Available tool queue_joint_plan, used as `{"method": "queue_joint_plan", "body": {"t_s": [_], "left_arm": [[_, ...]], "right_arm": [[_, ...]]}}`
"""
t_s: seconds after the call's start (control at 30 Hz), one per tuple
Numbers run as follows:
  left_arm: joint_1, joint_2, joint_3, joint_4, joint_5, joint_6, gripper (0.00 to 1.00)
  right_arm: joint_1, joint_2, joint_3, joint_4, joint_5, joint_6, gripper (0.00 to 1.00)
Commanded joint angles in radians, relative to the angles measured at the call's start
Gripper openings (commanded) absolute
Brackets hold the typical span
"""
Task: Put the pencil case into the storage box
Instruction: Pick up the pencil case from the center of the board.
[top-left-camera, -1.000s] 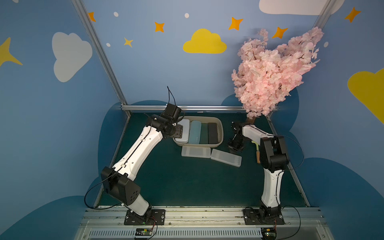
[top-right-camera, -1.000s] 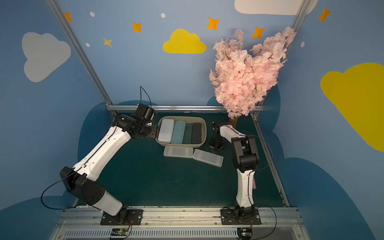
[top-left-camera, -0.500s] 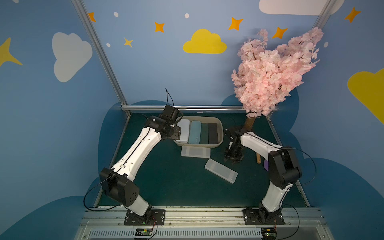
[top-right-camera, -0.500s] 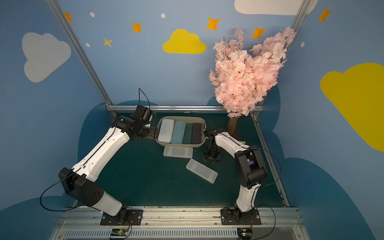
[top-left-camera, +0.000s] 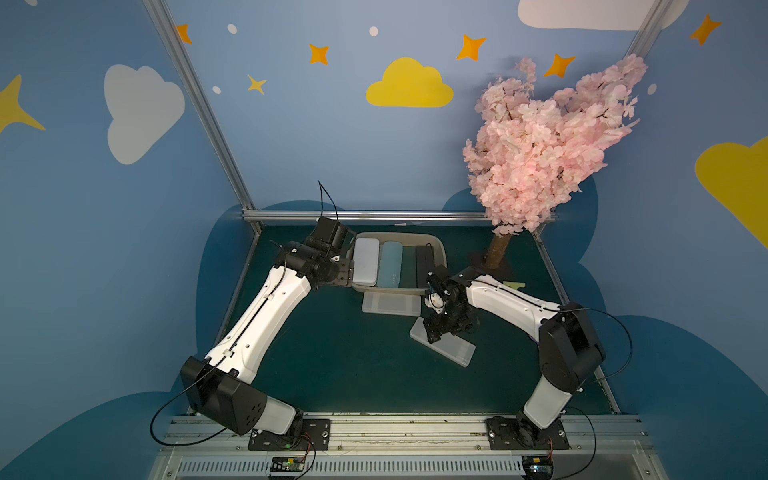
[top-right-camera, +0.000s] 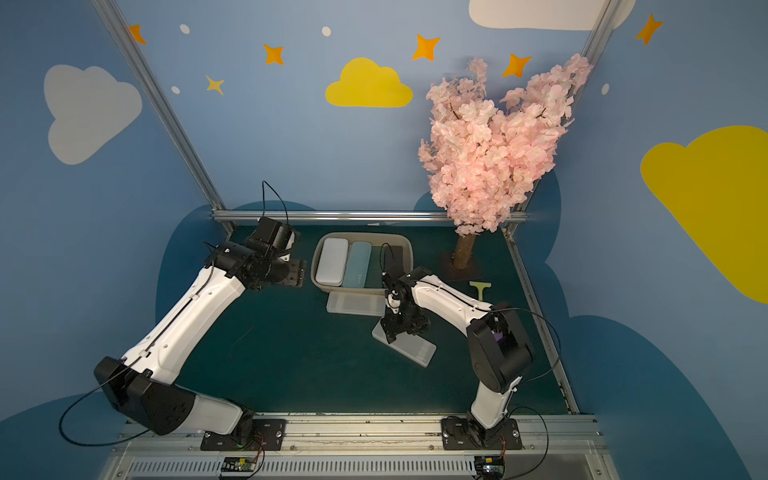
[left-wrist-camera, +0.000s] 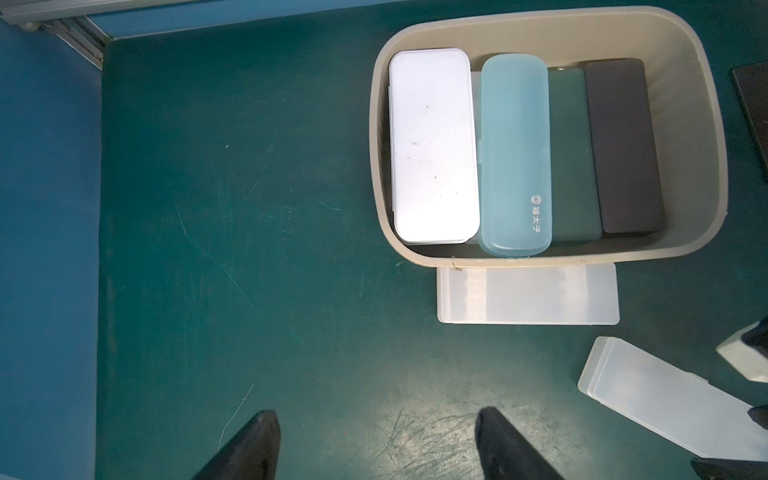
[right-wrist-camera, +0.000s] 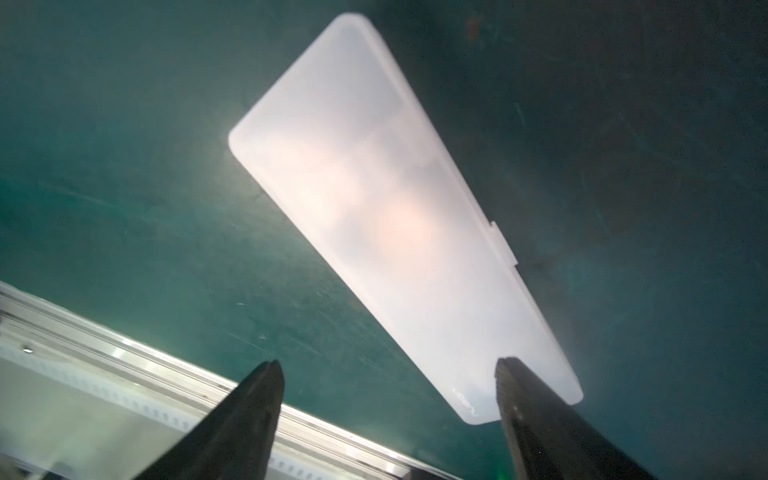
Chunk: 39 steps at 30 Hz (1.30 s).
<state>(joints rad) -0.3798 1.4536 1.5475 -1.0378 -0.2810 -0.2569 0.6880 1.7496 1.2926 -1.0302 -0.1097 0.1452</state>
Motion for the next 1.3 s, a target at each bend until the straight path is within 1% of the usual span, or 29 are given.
{"method": "queue_joint_plan", "body": {"t_s": [0.0,0.1,0.2,0.37,0.5,0.67,1.07,1.1,1.17,1.27], "left_arm": [[0.008,-0.036,-0.014,-0.004,0.004,0.01,0.78],[0.012,-0.045,-0.023,0.0,0.005,0.01,0.78],[0.014,-0.048,-0.03,0.003,0.006,0.01,0.78],[0.02,-0.048,-0.037,0.005,0.009,0.01,0.78],[0.026,-0.045,-0.04,0.007,0.013,0.011,0.78],[0.027,-0.038,-0.041,0.008,0.016,0.01,0.78],[0.031,-0.021,-0.025,0.001,0.013,0.015,0.78],[0.032,-0.021,-0.022,0.001,0.012,0.016,0.78],[0.033,-0.018,-0.017,-0.002,0.011,0.022,0.78],[0.033,-0.012,-0.013,-0.002,0.008,0.025,0.78]], "right_arm": [[0.024,0.003,0.008,-0.021,0.08,-0.178,0.88],[0.058,0.006,-0.004,0.003,0.143,-0.261,0.92],[0.069,0.014,-0.008,0.034,0.175,-0.31,0.98],[0.07,0.044,-0.017,0.087,0.2,-0.361,0.98],[0.059,0.079,-0.021,0.117,0.18,-0.375,0.99],[0.051,0.112,-0.027,0.145,0.122,-0.377,0.98],[0.031,0.177,-0.078,0.192,0.089,-0.26,0.98],[0.029,0.178,-0.081,0.191,0.09,-0.251,0.98],[0.03,0.178,-0.084,0.188,0.09,-0.246,0.94],[0.024,0.17,-0.078,0.175,0.083,-0.228,0.84]]}}
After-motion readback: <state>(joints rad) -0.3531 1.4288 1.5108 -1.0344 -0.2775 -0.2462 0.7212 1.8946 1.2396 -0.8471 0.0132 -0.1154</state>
